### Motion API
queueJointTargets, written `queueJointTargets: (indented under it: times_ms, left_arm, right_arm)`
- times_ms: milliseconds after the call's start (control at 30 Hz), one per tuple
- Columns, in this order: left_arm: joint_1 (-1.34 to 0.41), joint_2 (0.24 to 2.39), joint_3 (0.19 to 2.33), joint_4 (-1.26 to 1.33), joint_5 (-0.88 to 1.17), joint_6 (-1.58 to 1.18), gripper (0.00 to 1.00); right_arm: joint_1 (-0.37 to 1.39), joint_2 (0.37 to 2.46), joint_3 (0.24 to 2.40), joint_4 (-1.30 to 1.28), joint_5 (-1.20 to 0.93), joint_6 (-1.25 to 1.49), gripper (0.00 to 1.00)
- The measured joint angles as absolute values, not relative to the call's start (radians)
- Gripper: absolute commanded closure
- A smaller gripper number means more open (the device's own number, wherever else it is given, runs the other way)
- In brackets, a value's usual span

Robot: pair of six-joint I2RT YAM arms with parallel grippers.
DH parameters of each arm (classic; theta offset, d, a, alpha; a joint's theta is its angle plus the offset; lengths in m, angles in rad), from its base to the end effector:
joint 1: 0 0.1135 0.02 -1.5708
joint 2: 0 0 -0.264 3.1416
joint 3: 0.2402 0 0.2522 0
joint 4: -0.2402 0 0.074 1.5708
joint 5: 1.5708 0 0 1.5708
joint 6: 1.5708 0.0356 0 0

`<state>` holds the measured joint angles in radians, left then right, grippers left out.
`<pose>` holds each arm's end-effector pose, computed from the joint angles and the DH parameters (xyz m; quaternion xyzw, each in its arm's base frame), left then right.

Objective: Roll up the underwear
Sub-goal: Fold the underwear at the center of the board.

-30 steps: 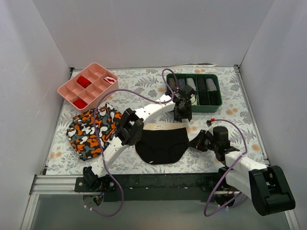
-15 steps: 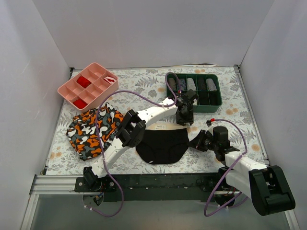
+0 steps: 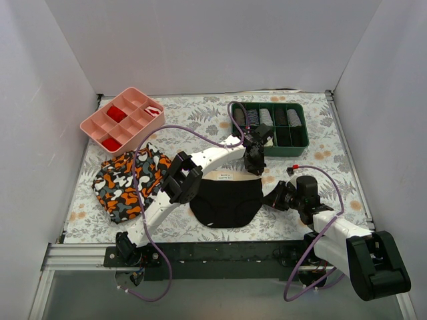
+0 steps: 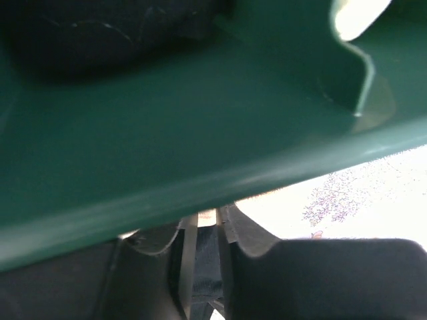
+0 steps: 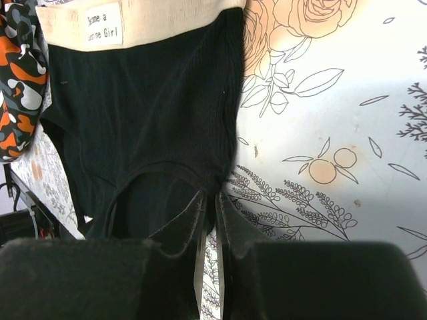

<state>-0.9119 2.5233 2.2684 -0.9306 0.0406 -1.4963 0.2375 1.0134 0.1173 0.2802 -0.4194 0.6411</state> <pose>0.3224 -0.4187 0.1613 -0.2789 0.9408 -0.1858 0.0500 0.1591 0.0534 0.1222 0.0804 0.8703 0.3585 0.3281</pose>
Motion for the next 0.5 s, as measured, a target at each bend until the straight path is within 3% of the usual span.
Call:
queueJointTargets:
  times_ms: [100,233,500]
  left_arm:
    - [-0.911,2.523,2.266,-0.931,0.042,-1.495,0.92]
    - [-0.911,2.524,2.266,-0.931,0.044,-1.492,1.0]
    - [-0.912,2.522,2.263,-0.925,0.045,-1.492,1.0]
  right_arm:
    - [0.237,1.011,0.117,0.28,-0.422,0.634,0.86]
    - [0.237,1.009,0.117,0.28,-0.424,0.624,0.97]
    - [0.237,0.969,0.117,0.243,-0.426,0.606,0.99]
